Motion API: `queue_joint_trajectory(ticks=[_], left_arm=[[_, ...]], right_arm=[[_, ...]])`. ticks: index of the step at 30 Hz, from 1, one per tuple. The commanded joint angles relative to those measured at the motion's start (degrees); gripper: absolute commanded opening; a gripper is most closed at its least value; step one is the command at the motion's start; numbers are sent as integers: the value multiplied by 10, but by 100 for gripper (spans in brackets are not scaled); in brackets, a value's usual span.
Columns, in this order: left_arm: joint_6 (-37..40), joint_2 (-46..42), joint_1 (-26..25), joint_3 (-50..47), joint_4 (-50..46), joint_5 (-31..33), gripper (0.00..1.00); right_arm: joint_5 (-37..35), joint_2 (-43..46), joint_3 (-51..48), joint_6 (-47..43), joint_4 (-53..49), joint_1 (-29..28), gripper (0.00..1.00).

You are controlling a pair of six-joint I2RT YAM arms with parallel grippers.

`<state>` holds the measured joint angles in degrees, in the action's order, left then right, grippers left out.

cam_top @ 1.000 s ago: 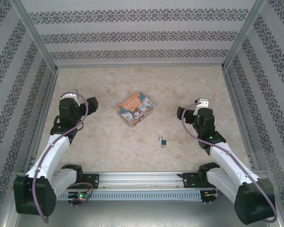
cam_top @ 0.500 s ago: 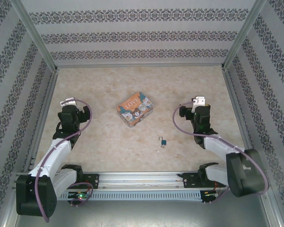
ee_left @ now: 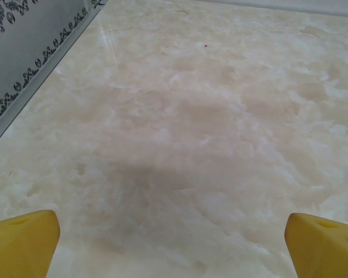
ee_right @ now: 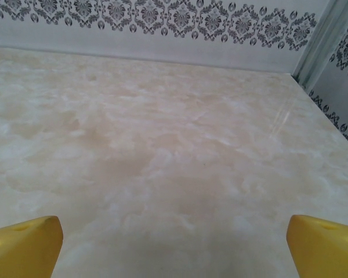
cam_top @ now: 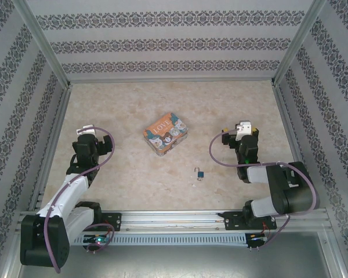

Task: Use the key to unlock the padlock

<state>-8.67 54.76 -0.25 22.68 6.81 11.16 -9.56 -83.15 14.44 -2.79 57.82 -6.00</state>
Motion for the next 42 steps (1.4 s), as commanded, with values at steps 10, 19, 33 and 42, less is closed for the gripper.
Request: queue_joint_trajectory(ticks=[10,19,33,42], left_arm=[[5,29,8,-15,78,-4,99],[6,73,8,-36,174,-19,99],[29,207,8,-78,443,-79,99],[68,291,8,-85,559,-92,99]], right_arm=[[54,-41,71,58,-42,53,98],[56,-47,67,57,-25,54,98],[47,-46,67,52,-26,48,98],[43,-47,67,51,-26,46,98]])
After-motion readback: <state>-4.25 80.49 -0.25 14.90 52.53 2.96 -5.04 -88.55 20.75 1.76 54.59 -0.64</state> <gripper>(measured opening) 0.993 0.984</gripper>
